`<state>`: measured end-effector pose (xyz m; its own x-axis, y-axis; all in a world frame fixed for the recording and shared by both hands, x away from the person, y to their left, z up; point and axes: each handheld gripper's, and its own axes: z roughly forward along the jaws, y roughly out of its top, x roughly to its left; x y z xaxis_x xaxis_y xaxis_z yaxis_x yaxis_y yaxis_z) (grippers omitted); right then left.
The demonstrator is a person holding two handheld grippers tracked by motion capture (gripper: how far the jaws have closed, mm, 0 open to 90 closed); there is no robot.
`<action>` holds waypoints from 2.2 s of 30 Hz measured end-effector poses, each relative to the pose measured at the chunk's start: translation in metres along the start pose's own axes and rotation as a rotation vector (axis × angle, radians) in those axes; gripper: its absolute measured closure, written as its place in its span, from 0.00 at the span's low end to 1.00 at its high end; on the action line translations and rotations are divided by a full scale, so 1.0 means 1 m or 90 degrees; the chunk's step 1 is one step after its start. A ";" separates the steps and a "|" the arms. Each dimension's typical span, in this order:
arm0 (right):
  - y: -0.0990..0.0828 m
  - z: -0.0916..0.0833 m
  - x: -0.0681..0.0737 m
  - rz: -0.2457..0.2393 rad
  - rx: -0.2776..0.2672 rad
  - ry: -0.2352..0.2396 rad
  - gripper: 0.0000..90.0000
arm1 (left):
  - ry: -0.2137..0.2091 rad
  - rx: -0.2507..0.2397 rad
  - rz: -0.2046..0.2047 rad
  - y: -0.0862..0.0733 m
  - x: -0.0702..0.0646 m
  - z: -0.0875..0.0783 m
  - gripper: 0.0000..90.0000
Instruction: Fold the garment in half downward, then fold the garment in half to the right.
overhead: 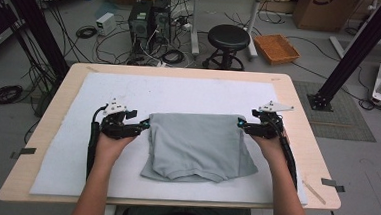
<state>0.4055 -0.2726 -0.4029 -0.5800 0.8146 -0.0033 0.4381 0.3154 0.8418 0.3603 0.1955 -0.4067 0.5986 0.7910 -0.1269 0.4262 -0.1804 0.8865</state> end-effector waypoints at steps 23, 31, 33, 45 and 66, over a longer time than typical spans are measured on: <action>-0.001 0.007 0.006 -0.004 0.009 0.014 0.28 | -0.033 0.070 0.019 -0.035 -0.048 -0.009 0.30; -0.003 0.010 0.005 0.003 0.021 0.013 0.27 | -0.049 0.086 0.026 -0.041 -0.059 -0.006 0.30; -0.002 0.010 0.006 0.002 0.022 0.013 0.27 | -0.045 0.102 0.040 -0.044 -0.063 -0.004 0.30; -0.004 0.009 0.009 -0.002 0.036 0.020 0.27 | -0.009 0.153 0.057 -0.065 -0.073 -0.007 0.29; -0.006 0.006 0.008 0.002 0.029 0.014 0.27 | -0.059 0.136 0.117 -0.075 -0.090 -0.022 0.68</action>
<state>0.4025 -0.2651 -0.4113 -0.5938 0.8045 0.0118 0.4698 0.3348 0.8168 0.2598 0.1509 -0.4527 0.7341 0.6786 -0.0224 0.4326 -0.4420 0.7858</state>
